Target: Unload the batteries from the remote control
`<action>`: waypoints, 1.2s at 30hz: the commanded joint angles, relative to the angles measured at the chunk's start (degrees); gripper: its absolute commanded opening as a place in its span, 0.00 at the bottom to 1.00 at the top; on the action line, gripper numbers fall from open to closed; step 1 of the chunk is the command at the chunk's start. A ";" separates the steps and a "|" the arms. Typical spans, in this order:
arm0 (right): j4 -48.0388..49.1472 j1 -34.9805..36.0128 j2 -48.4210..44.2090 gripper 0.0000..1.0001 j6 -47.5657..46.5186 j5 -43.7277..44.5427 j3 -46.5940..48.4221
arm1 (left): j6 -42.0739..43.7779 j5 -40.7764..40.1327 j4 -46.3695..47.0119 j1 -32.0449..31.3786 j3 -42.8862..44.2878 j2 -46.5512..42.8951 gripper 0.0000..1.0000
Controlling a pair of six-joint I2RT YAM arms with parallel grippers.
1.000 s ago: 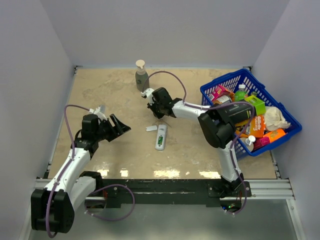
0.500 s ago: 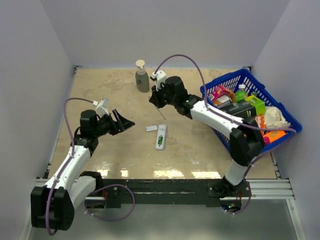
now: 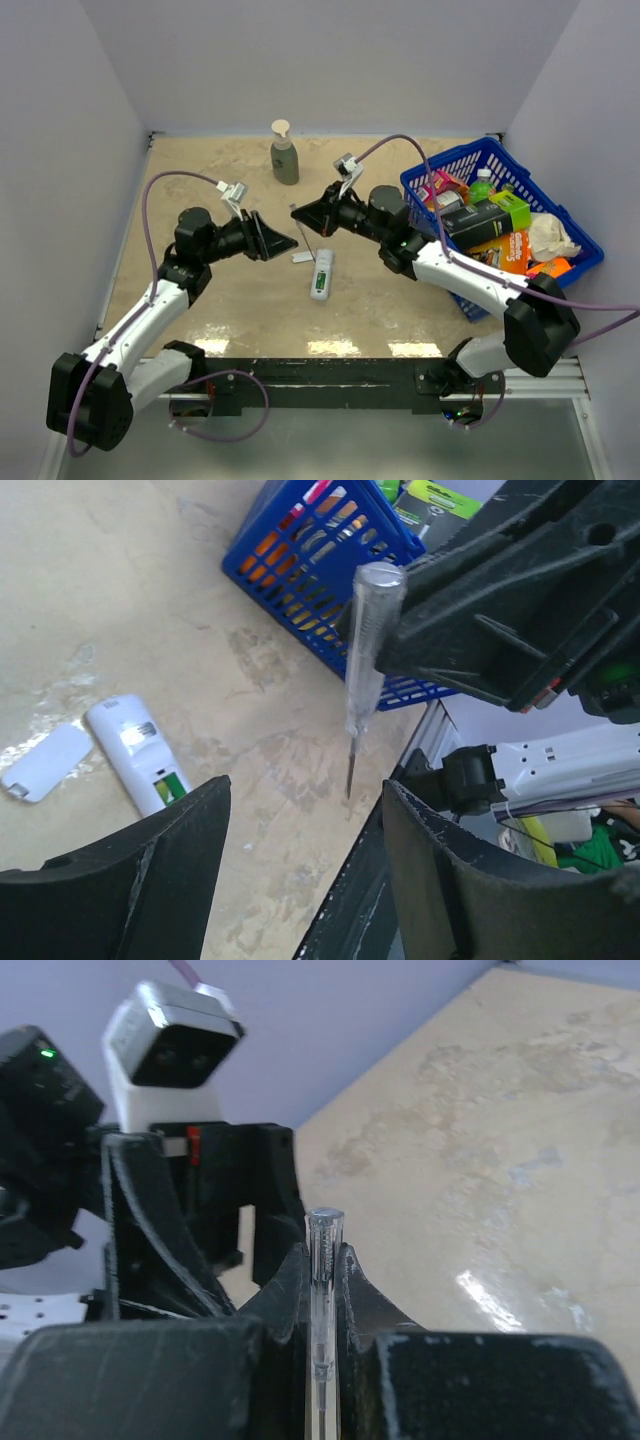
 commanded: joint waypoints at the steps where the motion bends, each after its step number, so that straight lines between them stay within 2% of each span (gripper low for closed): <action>1: 12.00 1.85 -4.03 0.00 5.95 -0.73 -2.56 | -2.27 -0.25 6.46 -2.32 2.21 0.42 0.66; 6: 20.52 2.47 -5.79 0.00 8.68 -3.01 -6.00 | -4.29 0.71 10.84 -3.99 2.39 1.74 0.65; 19: 26.25 2.39 -9.84 0.00 10.17 -2.31 -10.57 | -7.72 1.59 17.89 -6.89 0.19 1.39 0.62; 30: 27.74 2.39 -11.69 0.00 13.69 1.29 -11.71 | -9.48 2.82 22.80 -8.82 -0.42 2.62 0.55; 33: 29.76 2.47 -11.69 0.00 14.39 1.47 -12.94 | -10.80 3.35 25.44 -9.52 -0.95 3.06 0.52; 36: 30.64 2.39 -11.60 0.00 13.60 1.56 -13.56 | -13.17 4.75 30.25 -9.88 -2.44 3.94 0.37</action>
